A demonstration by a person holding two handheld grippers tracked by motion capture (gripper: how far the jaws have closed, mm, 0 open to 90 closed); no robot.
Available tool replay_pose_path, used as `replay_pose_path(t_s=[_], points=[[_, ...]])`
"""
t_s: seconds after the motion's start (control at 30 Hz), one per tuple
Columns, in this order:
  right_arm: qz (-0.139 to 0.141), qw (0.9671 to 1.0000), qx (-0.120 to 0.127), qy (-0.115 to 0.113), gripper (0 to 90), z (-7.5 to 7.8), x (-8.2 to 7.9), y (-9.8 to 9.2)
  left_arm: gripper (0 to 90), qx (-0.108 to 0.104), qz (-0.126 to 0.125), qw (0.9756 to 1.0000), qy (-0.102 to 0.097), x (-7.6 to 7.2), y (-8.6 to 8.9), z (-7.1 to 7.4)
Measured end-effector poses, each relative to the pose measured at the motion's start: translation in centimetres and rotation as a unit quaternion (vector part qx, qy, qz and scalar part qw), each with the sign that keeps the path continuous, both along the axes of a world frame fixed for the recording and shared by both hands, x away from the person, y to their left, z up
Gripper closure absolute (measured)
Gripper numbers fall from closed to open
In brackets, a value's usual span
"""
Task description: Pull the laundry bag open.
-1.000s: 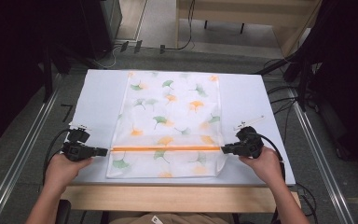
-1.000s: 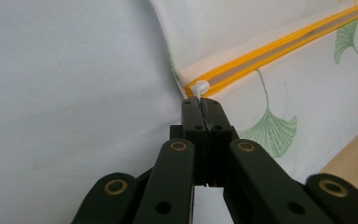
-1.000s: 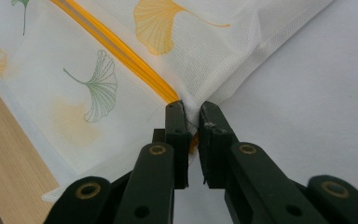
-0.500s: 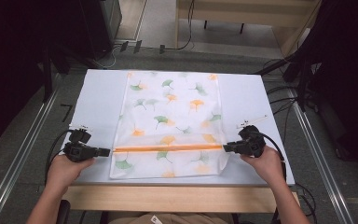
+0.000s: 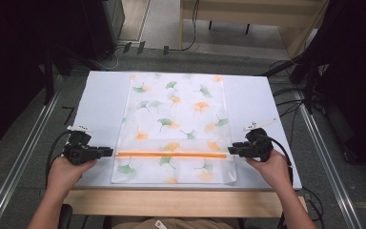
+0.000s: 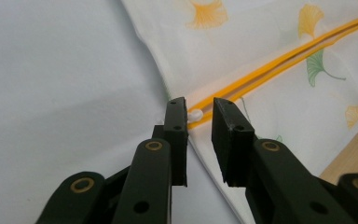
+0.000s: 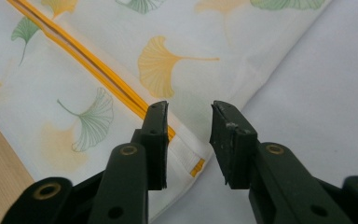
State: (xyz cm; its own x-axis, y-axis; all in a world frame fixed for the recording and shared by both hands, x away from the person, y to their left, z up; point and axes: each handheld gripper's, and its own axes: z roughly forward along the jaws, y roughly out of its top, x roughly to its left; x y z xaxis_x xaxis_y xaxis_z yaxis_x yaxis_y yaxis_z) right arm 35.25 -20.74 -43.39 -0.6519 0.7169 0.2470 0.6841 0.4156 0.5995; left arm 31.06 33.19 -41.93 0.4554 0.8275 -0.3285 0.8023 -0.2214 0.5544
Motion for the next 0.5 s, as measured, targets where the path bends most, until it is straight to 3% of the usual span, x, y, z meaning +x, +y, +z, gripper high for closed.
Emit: replay_pose_path(t_s=[0.13, 0.27, 0.4, 0.5], points=[[0.005, 0.9999, 0.008, -0.006, 61.0, 0.02, 0.00, 0.28, 69.3, -0.003, -0.003, 0.9999, -0.015, -0.05, 0.06, 0.13], [0.003, 0.9998, 0.021, -0.006, 51.9, 0.00, 0.07, 0.39, 57.0, -0.017, 0.006, 0.9996, -0.019, 0.16, 0.10, 0.29], [0.003, 0.9989, 0.033, -0.034, 42.3, -0.07, 0.14, -0.12, 41.9, -0.011, 0.009, 0.9989, -0.044, 0.35, 0.15, 0.21], [-0.001, 0.9987, 0.037, -0.035, 39.9, -0.14, 0.28, -0.49, 38.9, -0.010, 0.010, 0.9986, -0.050, 0.44, 0.24, 0.13]])
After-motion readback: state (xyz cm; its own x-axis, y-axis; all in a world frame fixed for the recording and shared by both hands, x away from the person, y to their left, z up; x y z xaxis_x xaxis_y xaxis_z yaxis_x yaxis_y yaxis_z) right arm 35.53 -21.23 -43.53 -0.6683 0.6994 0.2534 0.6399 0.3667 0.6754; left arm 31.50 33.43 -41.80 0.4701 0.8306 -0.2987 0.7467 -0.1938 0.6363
